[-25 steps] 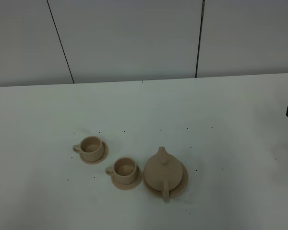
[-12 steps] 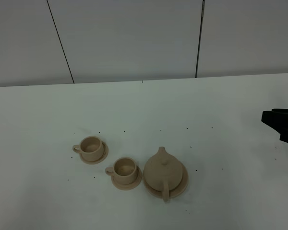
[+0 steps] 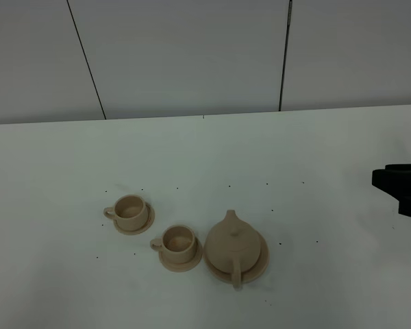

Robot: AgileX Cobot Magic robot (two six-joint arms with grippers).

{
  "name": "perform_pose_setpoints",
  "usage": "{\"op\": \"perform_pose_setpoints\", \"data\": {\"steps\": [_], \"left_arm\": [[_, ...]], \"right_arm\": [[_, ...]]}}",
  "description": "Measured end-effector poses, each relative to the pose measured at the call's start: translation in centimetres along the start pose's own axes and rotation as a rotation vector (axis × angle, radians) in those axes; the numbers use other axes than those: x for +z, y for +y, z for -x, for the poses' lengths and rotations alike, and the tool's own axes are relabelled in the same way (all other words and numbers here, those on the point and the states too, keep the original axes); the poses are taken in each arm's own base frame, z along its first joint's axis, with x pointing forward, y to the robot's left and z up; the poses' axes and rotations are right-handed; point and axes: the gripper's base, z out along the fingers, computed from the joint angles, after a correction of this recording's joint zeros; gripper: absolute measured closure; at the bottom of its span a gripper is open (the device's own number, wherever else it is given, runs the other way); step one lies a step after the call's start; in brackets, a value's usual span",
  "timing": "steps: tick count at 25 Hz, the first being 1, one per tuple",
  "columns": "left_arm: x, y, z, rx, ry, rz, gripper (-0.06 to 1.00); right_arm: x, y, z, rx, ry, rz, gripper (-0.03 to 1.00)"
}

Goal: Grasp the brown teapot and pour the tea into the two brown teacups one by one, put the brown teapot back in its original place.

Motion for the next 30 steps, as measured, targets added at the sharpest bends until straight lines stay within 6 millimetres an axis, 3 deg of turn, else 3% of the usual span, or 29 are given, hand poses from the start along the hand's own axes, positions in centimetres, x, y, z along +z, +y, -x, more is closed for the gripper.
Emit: {"op": "perform_pose_setpoints", "data": {"steps": [9,16,20,30], "left_arm": [[0.0,0.0,0.0,0.0,0.0,0.0,0.7],[0.0,0.0,0.0,0.0,0.0,0.0,0.7],[0.0,0.0,0.0,0.0,0.0,0.0,0.7],[0.0,0.0,0.0,0.0,0.0,0.0,0.7]], "right_arm": [[0.2,0.0,-0.4,0.013,0.063,-0.02,0.7],[2.9,2.4,2.2,-0.206,0.128,-0.032,0.7],[3.2,2.7,3.0,-0.241,0.126,-0.041,0.7],[3.2,3.2,2.0,-0.221,0.291,-0.005,0.7]]}}
